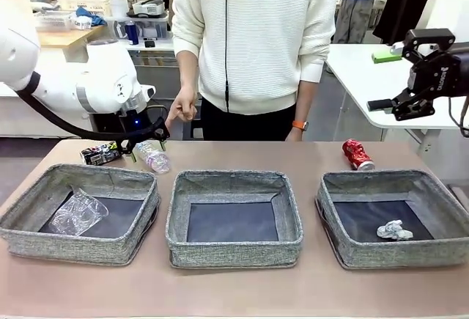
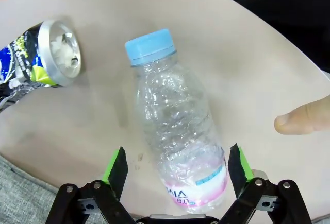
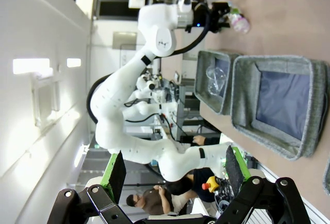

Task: Sort the waste into the appropriate baskets.
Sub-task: Pick up the waste item pointed out by the person.

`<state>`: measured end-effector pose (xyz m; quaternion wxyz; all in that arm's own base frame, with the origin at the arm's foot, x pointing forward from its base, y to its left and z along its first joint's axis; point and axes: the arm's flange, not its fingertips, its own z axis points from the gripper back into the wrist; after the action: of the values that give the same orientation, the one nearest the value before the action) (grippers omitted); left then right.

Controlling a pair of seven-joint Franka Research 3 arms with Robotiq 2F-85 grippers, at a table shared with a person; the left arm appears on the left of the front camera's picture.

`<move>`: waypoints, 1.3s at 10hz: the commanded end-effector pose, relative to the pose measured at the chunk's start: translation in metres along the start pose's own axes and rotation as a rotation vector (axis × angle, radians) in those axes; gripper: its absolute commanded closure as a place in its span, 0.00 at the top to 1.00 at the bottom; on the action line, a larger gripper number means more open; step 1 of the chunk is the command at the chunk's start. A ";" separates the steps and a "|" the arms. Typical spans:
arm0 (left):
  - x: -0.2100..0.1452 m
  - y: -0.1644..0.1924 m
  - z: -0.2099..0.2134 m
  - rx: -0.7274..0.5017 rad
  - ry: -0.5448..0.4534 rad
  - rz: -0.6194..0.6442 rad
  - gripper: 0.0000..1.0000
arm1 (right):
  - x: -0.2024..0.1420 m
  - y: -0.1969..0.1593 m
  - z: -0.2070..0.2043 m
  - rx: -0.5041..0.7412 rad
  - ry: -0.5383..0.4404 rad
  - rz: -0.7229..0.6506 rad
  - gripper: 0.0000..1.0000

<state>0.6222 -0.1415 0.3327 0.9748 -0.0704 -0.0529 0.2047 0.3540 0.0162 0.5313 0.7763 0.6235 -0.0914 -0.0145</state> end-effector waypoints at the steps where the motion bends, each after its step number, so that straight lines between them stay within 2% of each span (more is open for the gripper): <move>1: 0.000 0.004 -0.004 0.015 -0.023 -0.022 1.00 | 0.000 0.003 0.001 -0.007 0.004 -0.017 1.00; 2: 0.000 0.005 -0.004 0.010 -0.023 -0.019 1.00 | 0.000 0.003 0.001 -0.007 0.004 -0.017 1.00; 3: 0.001 0.006 -0.005 0.015 -0.026 -0.016 0.88 | 0.000 0.003 0.001 -0.007 0.004 -0.017 1.00; 4: 0.002 0.006 -0.007 0.057 -0.025 -0.009 0.41 | 0.000 0.003 0.001 -0.007 0.004 -0.017 1.00; 5: 0.002 0.006 -0.007 0.054 -0.018 -0.017 0.29 | 0.000 0.003 0.001 -0.007 0.004 -0.017 1.00; 6: 0.004 0.009 -0.008 0.057 -0.016 -0.021 0.00 | 0.000 0.003 0.001 -0.007 0.004 -0.017 1.00; 7: 0.004 0.009 -0.009 0.068 -0.017 -0.022 0.25 | 0.000 0.003 0.001 -0.007 0.004 -0.017 1.00; 8: 0.004 0.009 -0.009 0.072 -0.016 -0.023 0.00 | 0.000 0.003 0.001 -0.007 0.004 -0.017 1.00; 13: 0.006 0.015 0.000 0.032 -0.028 0.017 0.00 | 0.000 0.003 0.001 -0.007 0.004 -0.017 1.00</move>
<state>0.6239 -0.1329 0.3349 0.9763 -0.0558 -0.0588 0.2008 0.3540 0.0162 0.5313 0.7763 0.6235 -0.0914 -0.0145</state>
